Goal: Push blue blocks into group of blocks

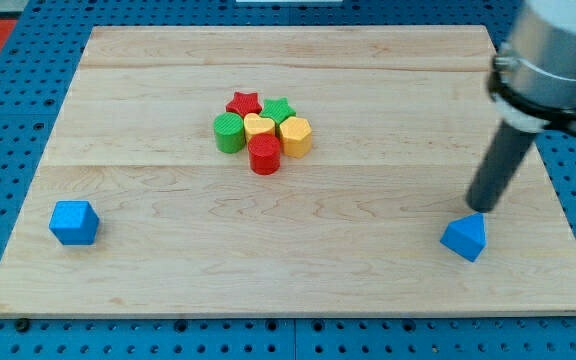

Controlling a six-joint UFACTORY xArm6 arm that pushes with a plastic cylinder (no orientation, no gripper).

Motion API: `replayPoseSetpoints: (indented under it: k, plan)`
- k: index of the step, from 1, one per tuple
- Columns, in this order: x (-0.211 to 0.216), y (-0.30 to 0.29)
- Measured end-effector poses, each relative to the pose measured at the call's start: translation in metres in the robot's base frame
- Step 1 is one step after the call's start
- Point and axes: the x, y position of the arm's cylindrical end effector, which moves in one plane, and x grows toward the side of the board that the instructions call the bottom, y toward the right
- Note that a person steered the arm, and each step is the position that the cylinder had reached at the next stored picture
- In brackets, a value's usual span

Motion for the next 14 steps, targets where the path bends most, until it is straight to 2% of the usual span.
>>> replayPoseSetpoints:
  k: [1,2,3,5,7,8,9,10,11,14]
  plan:
    - [0.022,0.027]
    - [0.029,0.004]
    - [0.029,-0.046]
    - [0.046,-0.069]
    - [0.057,-0.139]
    - [0.082,-0.131]
    - [0.08,-0.179]
    - [0.06,-0.231]
    - [0.036,-0.25]
    - [-0.029,-0.268]
